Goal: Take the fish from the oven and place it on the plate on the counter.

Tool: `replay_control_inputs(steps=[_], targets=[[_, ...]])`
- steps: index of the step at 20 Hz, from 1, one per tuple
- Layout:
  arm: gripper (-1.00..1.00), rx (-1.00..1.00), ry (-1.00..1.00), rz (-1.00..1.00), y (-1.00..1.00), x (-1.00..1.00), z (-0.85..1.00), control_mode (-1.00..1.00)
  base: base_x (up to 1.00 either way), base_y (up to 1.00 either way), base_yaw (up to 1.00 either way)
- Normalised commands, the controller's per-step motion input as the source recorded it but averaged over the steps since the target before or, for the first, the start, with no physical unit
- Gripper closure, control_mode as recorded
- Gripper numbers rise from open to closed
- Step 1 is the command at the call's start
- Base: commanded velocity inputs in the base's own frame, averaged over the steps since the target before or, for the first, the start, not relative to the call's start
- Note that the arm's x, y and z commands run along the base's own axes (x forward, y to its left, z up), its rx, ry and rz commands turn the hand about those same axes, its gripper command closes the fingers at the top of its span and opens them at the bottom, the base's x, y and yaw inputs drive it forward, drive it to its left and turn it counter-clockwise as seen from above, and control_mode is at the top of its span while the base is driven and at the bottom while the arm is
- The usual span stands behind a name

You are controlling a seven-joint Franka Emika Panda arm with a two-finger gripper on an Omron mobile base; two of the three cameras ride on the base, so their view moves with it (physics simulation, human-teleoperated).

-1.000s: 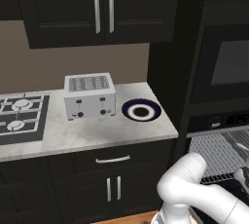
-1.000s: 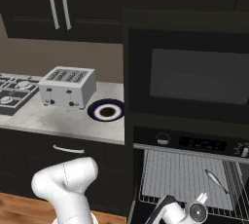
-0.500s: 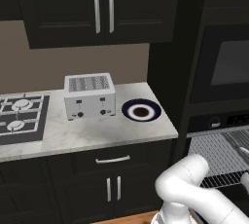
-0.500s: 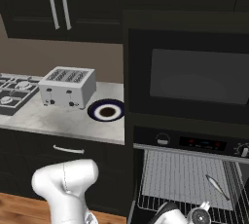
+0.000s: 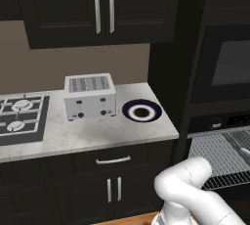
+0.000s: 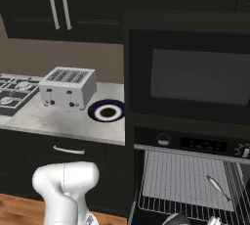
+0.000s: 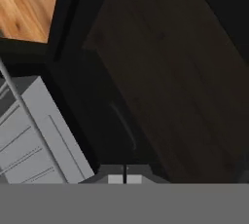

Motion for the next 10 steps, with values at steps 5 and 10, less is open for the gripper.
replay_control_inputs(steps=[5, 10], targets=[[1.00, 0.00, -0.27, 0.08, 0.00, -0.43, 1.00, -1.00, 0.00, 0.00, 0.00], [1.00, 0.00, -0.09, 0.04, 0.00, -0.01, 0.98, -1.00, 0.00, 0.00, 0.00]])
